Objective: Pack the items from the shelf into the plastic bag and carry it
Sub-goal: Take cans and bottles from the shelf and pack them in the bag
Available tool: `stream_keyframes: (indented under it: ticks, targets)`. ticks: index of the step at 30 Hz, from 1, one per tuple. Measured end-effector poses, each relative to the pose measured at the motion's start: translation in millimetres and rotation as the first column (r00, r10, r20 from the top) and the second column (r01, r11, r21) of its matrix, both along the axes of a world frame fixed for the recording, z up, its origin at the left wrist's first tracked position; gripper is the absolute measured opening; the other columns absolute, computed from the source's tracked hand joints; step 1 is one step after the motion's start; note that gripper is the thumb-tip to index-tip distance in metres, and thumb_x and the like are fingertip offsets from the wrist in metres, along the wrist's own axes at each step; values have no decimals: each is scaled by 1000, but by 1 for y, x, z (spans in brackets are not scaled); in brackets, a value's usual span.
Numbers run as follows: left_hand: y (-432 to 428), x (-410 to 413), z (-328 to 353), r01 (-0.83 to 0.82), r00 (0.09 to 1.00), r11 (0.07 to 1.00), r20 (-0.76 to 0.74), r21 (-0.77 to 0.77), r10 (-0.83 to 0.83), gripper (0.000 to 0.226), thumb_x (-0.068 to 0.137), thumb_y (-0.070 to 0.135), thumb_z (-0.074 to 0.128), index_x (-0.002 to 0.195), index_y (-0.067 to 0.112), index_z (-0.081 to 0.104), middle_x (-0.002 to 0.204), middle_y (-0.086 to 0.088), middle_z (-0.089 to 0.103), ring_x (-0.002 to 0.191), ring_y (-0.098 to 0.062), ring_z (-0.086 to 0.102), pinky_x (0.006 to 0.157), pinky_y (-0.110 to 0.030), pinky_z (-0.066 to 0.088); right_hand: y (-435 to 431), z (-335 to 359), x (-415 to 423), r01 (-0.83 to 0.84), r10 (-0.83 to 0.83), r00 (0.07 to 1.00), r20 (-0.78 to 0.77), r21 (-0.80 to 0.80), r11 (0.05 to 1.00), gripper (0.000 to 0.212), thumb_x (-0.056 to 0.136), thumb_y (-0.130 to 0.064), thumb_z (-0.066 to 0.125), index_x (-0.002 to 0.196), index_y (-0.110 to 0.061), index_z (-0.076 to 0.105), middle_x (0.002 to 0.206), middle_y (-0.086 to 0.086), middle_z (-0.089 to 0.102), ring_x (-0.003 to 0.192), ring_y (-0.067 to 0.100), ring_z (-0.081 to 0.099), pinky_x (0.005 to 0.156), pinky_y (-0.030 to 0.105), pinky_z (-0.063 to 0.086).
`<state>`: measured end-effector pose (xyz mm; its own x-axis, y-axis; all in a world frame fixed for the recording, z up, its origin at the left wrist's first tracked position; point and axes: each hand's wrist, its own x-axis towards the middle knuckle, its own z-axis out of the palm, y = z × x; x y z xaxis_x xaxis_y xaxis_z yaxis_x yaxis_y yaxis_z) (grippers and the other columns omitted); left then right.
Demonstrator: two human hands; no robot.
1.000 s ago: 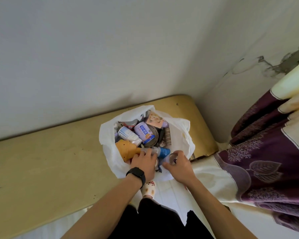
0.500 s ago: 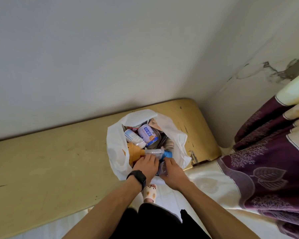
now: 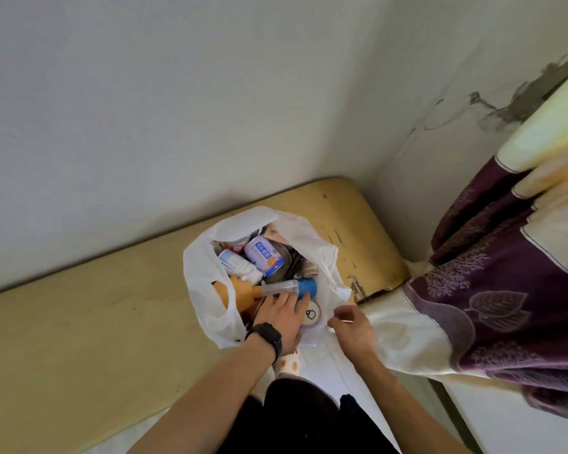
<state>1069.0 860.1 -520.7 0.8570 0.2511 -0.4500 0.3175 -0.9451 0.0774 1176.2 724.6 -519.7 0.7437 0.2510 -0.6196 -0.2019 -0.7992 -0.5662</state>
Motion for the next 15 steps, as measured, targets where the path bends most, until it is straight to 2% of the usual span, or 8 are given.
stream_keyframes:
  ticks: [1,2,4,5,8,10,12,15]
  targets:
    - [-2,3,-2,3,1000,1000,-13,-2,-3,80,94,42,50,155,14,8,156,-16,25,143,-33,21,115,-53,19,-6,-3,2,83,-81,996,35,-59,995,30,80,-25,74,105,-18,59,107,3,68,96,22,63,76,29,49]
    - [-4,5,-4,0,1000,1000,-22,-1,0,80,93,43,50,155,14,8,155,-16,27,143,-34,22,115,-54,19,-10,-7,4,142,-141,990,16,-91,986,36,81,-32,73,107,-18,54,108,5,65,97,24,61,80,34,51]
    - [-4,12,-6,-16,999,1000,-33,-3,16,79,93,46,50,155,14,10,154,-15,29,142,-33,25,114,-53,21,-9,-15,8,206,-221,955,-198,-93,974,51,83,-45,71,116,-18,43,112,6,59,102,26,60,82,40,54]
    - [-3,15,-6,-27,999,1000,-36,-11,27,79,93,47,50,154,15,13,153,-15,31,141,-32,28,113,-52,24,-5,-16,9,218,-233,919,-318,-82,972,52,85,-48,68,117,-18,40,112,4,58,104,25,61,80,39,55]
    - [3,25,-6,-17,999,1000,-47,-22,16,74,90,53,53,147,14,28,146,-12,42,133,-29,38,106,-47,32,8,-27,11,215,-204,853,-481,-32,976,39,92,-42,60,118,-14,49,113,5,63,99,22,65,72,35,55]
    - [1,29,-6,-8,998,1000,-58,-13,7,67,88,54,55,138,15,36,138,-10,49,127,-28,43,102,-46,35,15,-34,9,185,-172,868,-465,-17,983,25,94,-27,55,114,-11,55,111,10,67,88,22,66,67,33,54]
    - [-1,30,-4,-31,996,1000,-80,6,31,64,85,57,53,132,16,40,133,-8,54,124,-26,45,100,-48,34,16,-31,8,185,-169,898,-407,1,983,18,95,-13,46,107,-6,57,96,14,67,72,21,61,61,32,51]
    - [4,31,5,-103,993,994,-56,36,105,63,82,61,46,126,17,44,123,-6,60,117,-27,50,98,-50,29,5,-10,12,262,-222,922,-318,86,961,15,93,-8,40,93,-8,55,79,10,57,65,21,54,60,33,50]
